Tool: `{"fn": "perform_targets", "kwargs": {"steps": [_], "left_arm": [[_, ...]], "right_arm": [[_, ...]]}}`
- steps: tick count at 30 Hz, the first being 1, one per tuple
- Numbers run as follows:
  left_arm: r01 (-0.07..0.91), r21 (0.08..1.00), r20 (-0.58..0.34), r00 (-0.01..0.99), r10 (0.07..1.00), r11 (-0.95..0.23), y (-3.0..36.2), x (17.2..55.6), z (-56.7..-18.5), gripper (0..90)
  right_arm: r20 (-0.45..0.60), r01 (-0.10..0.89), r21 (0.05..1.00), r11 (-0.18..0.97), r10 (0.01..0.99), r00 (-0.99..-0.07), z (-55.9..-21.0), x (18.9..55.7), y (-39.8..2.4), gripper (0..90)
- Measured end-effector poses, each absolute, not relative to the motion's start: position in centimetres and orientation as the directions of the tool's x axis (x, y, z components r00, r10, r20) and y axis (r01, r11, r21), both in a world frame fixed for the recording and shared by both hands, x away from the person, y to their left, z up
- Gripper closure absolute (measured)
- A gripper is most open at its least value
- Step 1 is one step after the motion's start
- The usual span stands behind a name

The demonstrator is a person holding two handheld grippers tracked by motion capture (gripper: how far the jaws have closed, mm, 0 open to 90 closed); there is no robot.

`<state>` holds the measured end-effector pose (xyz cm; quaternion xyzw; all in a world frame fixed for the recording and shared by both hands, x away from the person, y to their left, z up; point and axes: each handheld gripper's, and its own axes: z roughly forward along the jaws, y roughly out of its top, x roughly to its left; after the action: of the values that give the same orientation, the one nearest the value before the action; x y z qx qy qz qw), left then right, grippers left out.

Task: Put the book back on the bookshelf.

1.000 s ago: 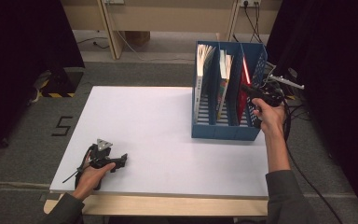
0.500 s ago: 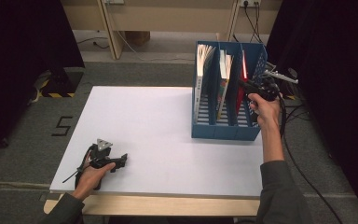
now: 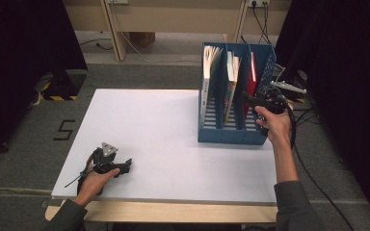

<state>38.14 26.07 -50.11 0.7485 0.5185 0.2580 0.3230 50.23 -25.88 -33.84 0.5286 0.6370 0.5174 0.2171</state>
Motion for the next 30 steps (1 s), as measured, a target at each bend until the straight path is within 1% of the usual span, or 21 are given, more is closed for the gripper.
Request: {"fn": "perform_targets", "kwargs": {"steps": [3,7,9,11,13,14,19,22,30], "left_arm": [[0.617,0.748,0.034,0.332,0.943,-0.244,26.2,38.2,-50.1,13.2],[0.638,0.741,-0.02,0.332,0.943,-0.209,26.8,38.5,-50.2,12.9],[0.637,0.742,-0.023,0.338,0.941,-0.211,26.8,38.5,-50.3,12.6],[0.636,0.742,-0.022,0.34,0.94,-0.213,26.8,38.5,-50.3,12.4],[0.636,0.742,-0.023,0.341,0.94,-0.213,26.8,38.5,-50.3,12.4],[0.635,0.742,-0.022,0.341,0.94,-0.213,26.8,38.5,-50.3,12.4],[0.635,0.743,-0.023,0.341,0.94,-0.212,26.8,38.5,-50.3,12.3],[0.635,0.743,-0.023,0.341,0.94,-0.213,26.8,38.5,-50.3,12.3],[0.637,0.74,-0.023,0.343,0.939,-0.215,26.8,38.5,-50.3,12.2]], "right_arm": [[0.252,0.441,0.894,-0.077,0.901,-0.354,-33.7,49.4,-25.8,28.5],[0.248,0.431,0.899,-0.075,0.9,-0.359,-33.9,48.5,-25.7,27.1],[0.225,0.436,0.899,-0.047,0.902,-0.368,-34.2,48.0,-25.5,25.9],[0.204,0.441,0.897,-0.022,0.907,-0.369,-34.5,47.5,-25.3,21.7],[0.217,0.447,0.894,-0.032,0.903,-0.37,-34.8,47.0,-25.1,16.5],[0.217,0.452,0.892,-0.032,0.906,-0.364,-34.9,46.7,-24.9,15.5],[0.214,0.459,0.888,-0.033,0.913,-0.347,-35.3,45.6,-24.1,15.7],[0.19,0.455,0.89,-0.009,0.917,-0.352,-35.6,45.1,-23.5,15.8],[0.182,0.447,0.895,0.007,0.907,-0.38,-36.9,43.8,-21.6,15.9]]}}
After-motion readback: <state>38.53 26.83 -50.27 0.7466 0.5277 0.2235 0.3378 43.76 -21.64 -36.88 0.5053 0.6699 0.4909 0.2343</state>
